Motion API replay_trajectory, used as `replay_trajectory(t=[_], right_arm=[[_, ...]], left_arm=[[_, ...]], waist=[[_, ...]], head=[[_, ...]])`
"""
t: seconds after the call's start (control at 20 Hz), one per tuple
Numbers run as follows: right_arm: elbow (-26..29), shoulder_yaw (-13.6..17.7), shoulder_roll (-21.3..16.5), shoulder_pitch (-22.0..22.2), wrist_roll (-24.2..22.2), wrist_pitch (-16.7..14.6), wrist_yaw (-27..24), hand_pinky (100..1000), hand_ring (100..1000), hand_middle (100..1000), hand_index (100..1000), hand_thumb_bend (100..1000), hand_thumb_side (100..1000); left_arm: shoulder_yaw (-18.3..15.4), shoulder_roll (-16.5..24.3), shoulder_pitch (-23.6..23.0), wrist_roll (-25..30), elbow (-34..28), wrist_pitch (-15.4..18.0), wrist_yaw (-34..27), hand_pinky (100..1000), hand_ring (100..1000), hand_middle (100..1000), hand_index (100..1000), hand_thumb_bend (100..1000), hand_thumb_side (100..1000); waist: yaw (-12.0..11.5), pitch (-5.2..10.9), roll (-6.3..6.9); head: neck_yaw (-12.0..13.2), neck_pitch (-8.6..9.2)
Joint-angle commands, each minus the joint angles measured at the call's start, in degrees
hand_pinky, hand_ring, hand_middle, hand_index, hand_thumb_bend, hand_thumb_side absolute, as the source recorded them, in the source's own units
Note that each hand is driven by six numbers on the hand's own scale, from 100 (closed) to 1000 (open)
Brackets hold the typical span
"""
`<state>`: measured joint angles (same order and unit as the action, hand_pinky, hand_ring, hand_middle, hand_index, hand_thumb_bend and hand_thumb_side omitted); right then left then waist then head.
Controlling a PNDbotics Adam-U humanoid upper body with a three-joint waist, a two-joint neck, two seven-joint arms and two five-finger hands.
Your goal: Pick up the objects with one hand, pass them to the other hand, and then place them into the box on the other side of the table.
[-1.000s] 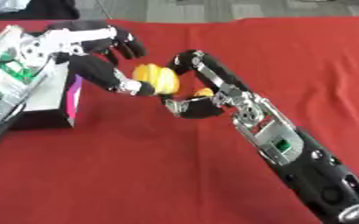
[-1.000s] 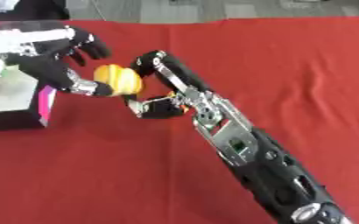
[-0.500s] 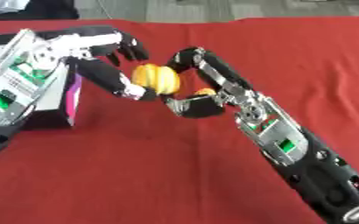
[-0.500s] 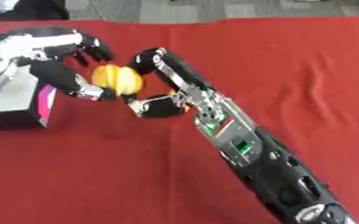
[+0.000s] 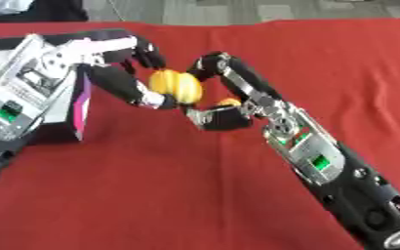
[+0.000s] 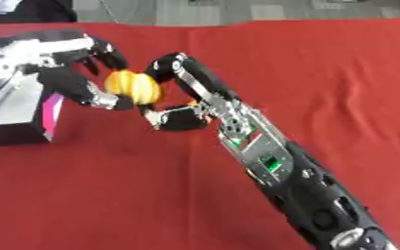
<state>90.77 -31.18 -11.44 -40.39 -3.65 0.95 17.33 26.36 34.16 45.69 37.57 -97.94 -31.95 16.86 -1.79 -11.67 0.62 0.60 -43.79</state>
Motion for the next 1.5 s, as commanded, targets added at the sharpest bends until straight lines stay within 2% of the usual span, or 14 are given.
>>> replay_trajectory(t=[0.05,0.2,0.45,0.65,0.9,1.05,1.25,1.5], right_arm=[[2.0,-0.1,-0.2,-0.9,-0.1,0.0,-0.6,736,644,503,580,100,100],[2.0,-0.1,-0.2,-0.9,-0.2,0.1,-0.5,736,644,504,581,100,100],[2.0,-0.2,-0.4,-1.0,-0.4,0.3,-0.4,737,646,506,583,100,100],[1.9,-0.2,-0.5,-1.0,-0.8,0.7,-0.4,736,656,521,601,107,100],[2.1,-0.2,-0.6,-1.1,-1.5,0.8,-0.4,747,694,576,658,322,100],[2.0,-0.2,-0.7,-1.1,-2.4,1.1,0.2,763,732,618,703,404,100],[1.8,0.0,-0.8,-1.1,-3.6,1.6,1.5,787,791,704,787,428,244],[2.0,0.1,-0.9,-1.1,-4.4,1.9,3.2,797,816,744,828,431,322]], left_arm=[[-0.5,0.6,0.8,0.7,-0.4,-2.2,-3.1,793,810,655,658,268,432],[-0.4,0.7,0.8,-0.1,-0.6,-2.4,-5.4,787,792,612,586,106,425],[-0.2,0.7,0.8,-1.0,-0.6,-2.2,-7.7,781,782,583,519,100,430],[-0.2,0.7,0.8,-2.4,-0.5,-2.2,-8.9,768,766,553,470,100,342],[0.1,0.7,0.7,-3.0,0.0,-2.7,-8.2,757,749,527,460,100,247],[0.1,0.8,0.6,-3.1,0.1,-2.8,-7.6,754,743,519,458,100,227],[-0.1,1.1,0.4,-3.6,0.2,-2.7,-6.2,744,732,506,449,100,176],[-0.4,1.5,0.1,-4.3,0.3,-2.9,-4.9,736,715,483,431,100,129]], waist=[[0.0,1.16,0.56],[0.0,1.13,0.57],[0.1,1.09,0.57],[0.1,1.05,0.55],[0.3,1.03,0.55],[0.3,1.02,0.55],[0.4,1.01,0.58],[0.4,1.05,0.58]], head=[[0.1,-0.33],[0.1,-0.33],[0.0,-0.33],[0.0,-0.33],[-0.1,-0.33],[0.0,-0.33],[0.0,-0.33],[0.0,-0.33]])
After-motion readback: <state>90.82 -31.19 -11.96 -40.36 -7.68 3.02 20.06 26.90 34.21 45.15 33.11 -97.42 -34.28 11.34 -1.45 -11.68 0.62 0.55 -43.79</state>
